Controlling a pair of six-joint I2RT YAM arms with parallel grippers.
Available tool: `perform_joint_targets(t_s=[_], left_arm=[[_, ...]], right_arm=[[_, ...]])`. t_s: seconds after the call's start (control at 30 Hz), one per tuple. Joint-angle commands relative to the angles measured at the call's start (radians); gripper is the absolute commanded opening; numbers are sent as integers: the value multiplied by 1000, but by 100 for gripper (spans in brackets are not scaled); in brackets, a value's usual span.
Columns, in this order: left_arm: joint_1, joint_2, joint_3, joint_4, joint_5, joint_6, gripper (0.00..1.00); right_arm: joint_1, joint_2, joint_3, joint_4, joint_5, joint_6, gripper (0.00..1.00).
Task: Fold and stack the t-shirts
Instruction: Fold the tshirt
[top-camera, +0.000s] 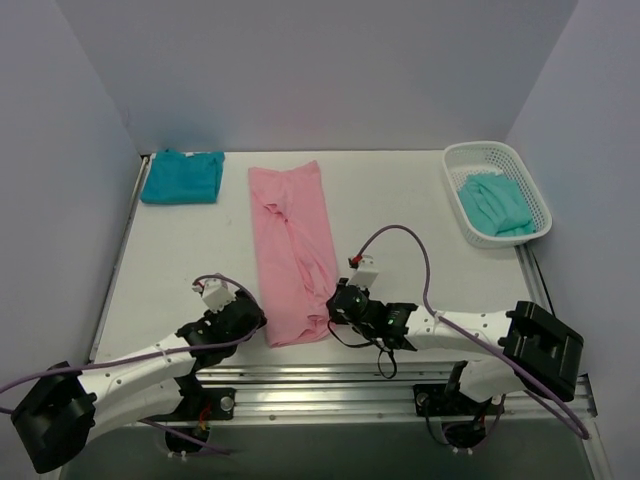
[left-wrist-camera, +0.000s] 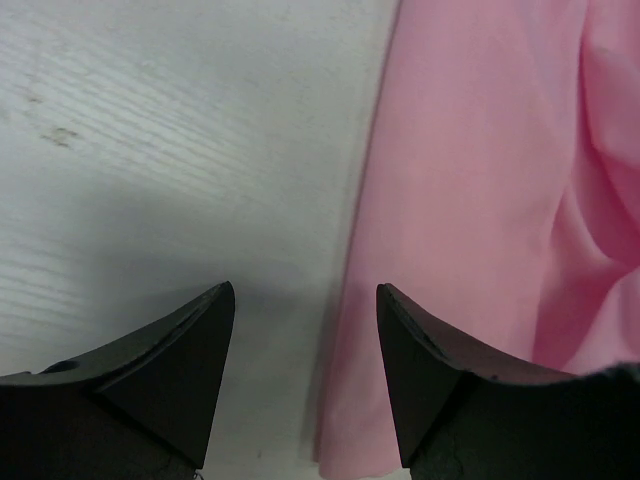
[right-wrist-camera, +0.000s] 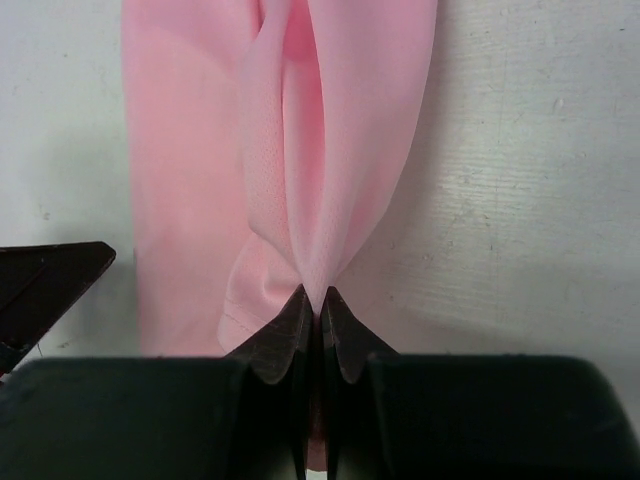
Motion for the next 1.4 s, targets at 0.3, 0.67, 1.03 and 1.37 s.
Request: perform_joint_targets(t_s=[0.3,0.67,1.03,1.37], left_arm=[[-97,82,-60,208,109,-25,68],[-188,-87,-54,5,119,-128,64],[-208,-49,-100,69,115,-171,58],[-211,6,-105,139,110,-175,56]], right_arm=[[3,25,4,-20,30,-13,0],[6,59,6,4,19,-6,0],[17,57,6,-4,29,0,0],[33,45,7,-14,42,11,0]])
